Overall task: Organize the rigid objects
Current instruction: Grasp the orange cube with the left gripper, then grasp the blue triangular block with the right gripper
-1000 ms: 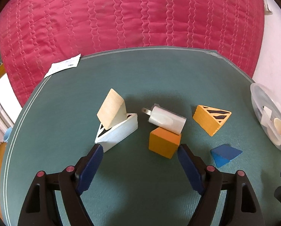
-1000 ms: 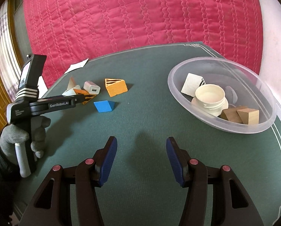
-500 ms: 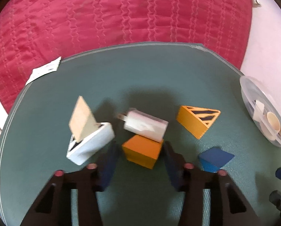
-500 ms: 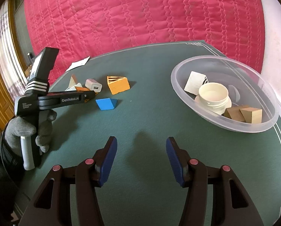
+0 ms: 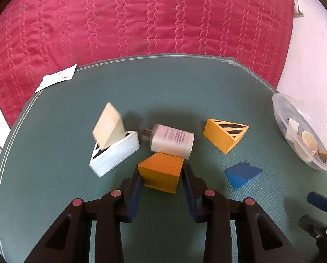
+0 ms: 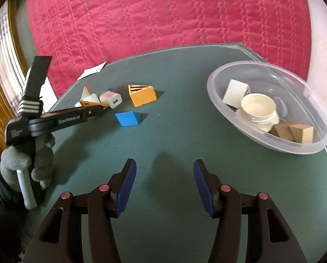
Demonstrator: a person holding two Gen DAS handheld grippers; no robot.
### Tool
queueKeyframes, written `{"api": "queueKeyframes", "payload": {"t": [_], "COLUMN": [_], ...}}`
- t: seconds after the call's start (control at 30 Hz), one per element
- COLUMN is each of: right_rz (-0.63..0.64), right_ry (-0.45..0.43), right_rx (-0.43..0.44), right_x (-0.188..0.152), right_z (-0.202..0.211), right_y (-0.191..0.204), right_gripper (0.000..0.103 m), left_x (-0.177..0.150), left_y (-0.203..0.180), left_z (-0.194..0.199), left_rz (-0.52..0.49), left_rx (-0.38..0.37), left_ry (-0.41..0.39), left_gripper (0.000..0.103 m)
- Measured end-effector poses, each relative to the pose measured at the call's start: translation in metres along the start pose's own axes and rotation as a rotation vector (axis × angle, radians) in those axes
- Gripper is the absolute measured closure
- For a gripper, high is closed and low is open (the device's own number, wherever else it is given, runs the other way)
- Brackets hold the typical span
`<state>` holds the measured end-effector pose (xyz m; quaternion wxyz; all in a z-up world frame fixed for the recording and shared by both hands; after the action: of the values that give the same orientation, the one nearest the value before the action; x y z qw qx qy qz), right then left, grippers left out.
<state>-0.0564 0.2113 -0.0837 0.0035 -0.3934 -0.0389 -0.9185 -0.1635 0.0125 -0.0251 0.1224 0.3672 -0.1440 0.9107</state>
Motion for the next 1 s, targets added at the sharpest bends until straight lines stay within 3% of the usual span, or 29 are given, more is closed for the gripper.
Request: {"api": "queueKeyframes", "payload": {"t": [0.43, 0.83, 1.0], "right_rz": [0.032, 0.060, 0.072], "right_ry": [0.043, 0.039, 0.056], "right_rx": [0.066, 0.033, 0.010], "right_x": [0.037, 0.059, 0.056], "right_z": [-0.030, -0.063, -0.073], "right_y": [0.046, 0.078, 0.079], "right_gripper": [0.048, 0.048, 0.054], "left_x": [-0.003, -0.008, -0.009], "left_y": [0.014, 0.030, 0.029], "left_z": [0.043, 0.051, 0.052], "left_rz": [0.050, 0.118, 0.122], "left_rx": [0.028, 0.041, 0.040], "left_ry": [-0.103, -0.118, -0.117], "left_gripper": [0.066, 0.066, 0.066]}}
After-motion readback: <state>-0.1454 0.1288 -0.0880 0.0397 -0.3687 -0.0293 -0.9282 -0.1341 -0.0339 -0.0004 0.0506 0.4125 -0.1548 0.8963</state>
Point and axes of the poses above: each gripper's, at about its wrist camera, not at the fingertips, and z roughly against the way its jaws point, y to its left, x to its top, the point moved 7 cm from there along -z, roughly the way its jaws point, and after that the axes turned 11 degrees about -x, right-handed, at the moved point
